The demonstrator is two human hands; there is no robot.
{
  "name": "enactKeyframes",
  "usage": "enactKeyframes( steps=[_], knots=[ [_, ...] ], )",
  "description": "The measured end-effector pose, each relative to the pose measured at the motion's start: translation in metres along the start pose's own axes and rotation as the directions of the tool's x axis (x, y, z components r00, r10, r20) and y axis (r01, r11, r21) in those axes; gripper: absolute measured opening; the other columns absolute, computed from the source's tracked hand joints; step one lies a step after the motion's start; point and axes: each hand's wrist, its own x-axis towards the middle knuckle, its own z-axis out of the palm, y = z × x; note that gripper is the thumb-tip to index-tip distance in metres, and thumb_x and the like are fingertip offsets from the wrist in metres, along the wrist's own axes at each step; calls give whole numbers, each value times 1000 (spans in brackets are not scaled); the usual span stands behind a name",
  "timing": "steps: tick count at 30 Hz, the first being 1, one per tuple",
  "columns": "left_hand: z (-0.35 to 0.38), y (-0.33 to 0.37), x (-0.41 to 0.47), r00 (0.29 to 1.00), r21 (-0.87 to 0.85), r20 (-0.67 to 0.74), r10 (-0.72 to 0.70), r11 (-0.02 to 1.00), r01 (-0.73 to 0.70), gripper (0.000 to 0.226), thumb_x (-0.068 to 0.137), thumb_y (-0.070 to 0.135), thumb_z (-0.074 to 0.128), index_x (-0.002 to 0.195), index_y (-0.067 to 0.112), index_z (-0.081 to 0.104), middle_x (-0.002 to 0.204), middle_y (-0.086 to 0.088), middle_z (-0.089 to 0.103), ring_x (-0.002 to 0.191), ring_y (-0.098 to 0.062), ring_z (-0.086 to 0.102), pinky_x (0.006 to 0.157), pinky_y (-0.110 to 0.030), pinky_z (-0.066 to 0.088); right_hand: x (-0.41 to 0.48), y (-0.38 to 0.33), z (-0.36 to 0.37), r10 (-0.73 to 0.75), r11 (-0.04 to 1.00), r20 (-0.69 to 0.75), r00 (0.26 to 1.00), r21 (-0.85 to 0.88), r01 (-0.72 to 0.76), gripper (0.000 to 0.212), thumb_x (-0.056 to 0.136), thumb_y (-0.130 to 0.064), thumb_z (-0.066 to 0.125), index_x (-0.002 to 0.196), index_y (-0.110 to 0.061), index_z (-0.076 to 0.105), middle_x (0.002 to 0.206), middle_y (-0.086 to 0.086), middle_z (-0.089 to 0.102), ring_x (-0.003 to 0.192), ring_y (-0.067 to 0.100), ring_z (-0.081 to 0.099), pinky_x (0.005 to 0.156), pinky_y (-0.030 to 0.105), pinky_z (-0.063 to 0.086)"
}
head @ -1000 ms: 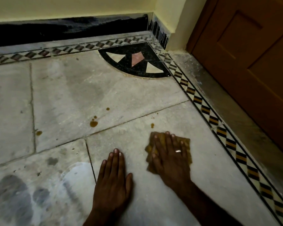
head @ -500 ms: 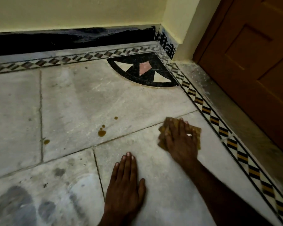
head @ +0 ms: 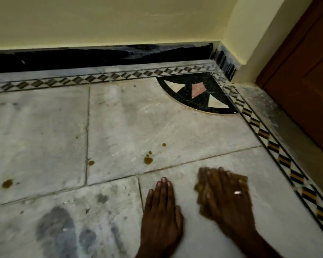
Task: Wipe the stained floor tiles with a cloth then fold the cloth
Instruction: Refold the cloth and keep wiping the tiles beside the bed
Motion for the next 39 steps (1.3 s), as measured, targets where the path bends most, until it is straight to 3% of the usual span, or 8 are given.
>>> enactKeyframes(
  steps=[3,6,10,14,24,30,35,39],
  knots=[
    [-1,-3,0,1000,-9,16,1,1000,-1,65,91,36,45,147,2,47,157,-17,41,145,-30,40,116,-46,28,53,-3,4,188,981,108,976,24,-192,64,100,-45,23,160,-24,31,164,15,34,148,37,36,120,58,23],
    [-1,-5,-1,1000,-10,17,-4,1000,5,65,93,38,46,147,3,48,157,-16,42,145,-29,40,117,-47,27,103,-19,5,189,979,160,969,47,-199,68,97,-50,14,162,-30,23,166,12,30,152,35,29,122,57,21],
    [-4,-15,-6,1000,21,-8,0,1000,1,62,95,39,46,146,4,50,156,-15,44,144,-28,42,116,-48,28,143,-59,9,66,990,183,981,109,-87,70,96,-53,10,162,-33,19,168,11,25,154,33,24,122,56,18],
    [-8,-24,-11,1000,36,-10,-23,999,24,63,95,39,46,147,5,49,157,-13,42,144,-27,42,117,-48,27,156,-98,10,-72,984,160,984,170,44,67,97,-52,17,160,-31,29,166,10,31,153,32,30,122,55,20],
    [-27,-71,-50,982,120,-24,-185,975,187,67,95,41,39,148,0,44,157,-17,40,145,-31,40,119,-49,24,125,-173,13,-388,910,91,917,198,365,62,99,-48,36,158,-30,35,163,9,38,151,30,33,123,52,17],
    [-37,-103,-76,967,168,-61,-246,953,253,65,92,33,38,145,-4,46,155,-22,42,143,-34,42,118,-53,27,80,-191,4,-481,859,88,872,244,450,62,101,-47,37,160,-31,28,166,5,30,155,27,25,125,54,19],
    [-52,-138,-100,935,187,-9,-355,918,351,66,99,40,27,151,0,38,160,-17,35,149,-27,29,121,-53,21,2,-167,-9,-558,822,87,825,199,534,67,97,-54,45,160,-35,29,167,0,28,155,24,26,122,55,24],
    [-61,-156,-113,902,190,19,-432,887,421,74,103,54,14,155,4,30,164,-13,26,152,-24,23,125,-48,11,3,-130,-10,-413,906,79,907,140,400,60,103,-54,27,156,-28,37,164,9,35,151,29,31,117,61,29]
  ],
)
